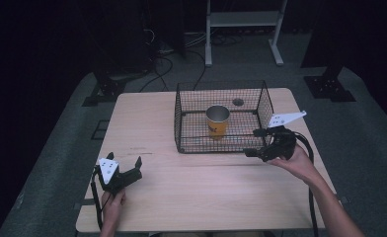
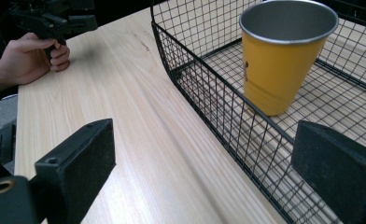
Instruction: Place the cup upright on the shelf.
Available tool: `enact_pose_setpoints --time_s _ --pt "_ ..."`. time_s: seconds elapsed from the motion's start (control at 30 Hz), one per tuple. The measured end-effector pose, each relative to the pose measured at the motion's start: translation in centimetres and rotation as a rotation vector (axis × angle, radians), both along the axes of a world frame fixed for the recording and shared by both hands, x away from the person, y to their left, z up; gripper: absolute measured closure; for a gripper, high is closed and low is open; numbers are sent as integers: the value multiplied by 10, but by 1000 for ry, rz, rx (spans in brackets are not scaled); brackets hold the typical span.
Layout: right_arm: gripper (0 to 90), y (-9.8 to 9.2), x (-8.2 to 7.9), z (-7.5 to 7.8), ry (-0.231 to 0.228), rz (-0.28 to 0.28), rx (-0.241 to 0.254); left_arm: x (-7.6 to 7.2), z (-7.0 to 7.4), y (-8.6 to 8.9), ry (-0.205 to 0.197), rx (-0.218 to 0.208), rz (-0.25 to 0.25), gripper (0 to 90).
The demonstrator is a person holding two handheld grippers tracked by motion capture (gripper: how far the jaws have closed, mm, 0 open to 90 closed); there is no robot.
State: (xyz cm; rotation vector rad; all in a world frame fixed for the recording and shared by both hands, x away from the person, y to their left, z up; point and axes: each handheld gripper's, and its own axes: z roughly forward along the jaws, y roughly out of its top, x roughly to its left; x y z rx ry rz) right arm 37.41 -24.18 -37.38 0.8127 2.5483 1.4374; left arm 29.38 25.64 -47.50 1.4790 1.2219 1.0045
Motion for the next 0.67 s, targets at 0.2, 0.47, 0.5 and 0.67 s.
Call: enact_pose_setpoints --time_s 0.2,0.47,0.5,0.67 --pt "57 -10 -10 -8 -2 -23 17 0 0 0 -1 4 -1 8" --pt "93 -20 -31 -24 -14 -62 44 0 0 -1 -2 8 -3 8" --pt "94 -21 -35 -28 -15 -63 59 0 0 -1 -2 8 -3 8" --pt "95 -28 -67 -47 -48 -123 155 1 0 0 0 6 0 8"
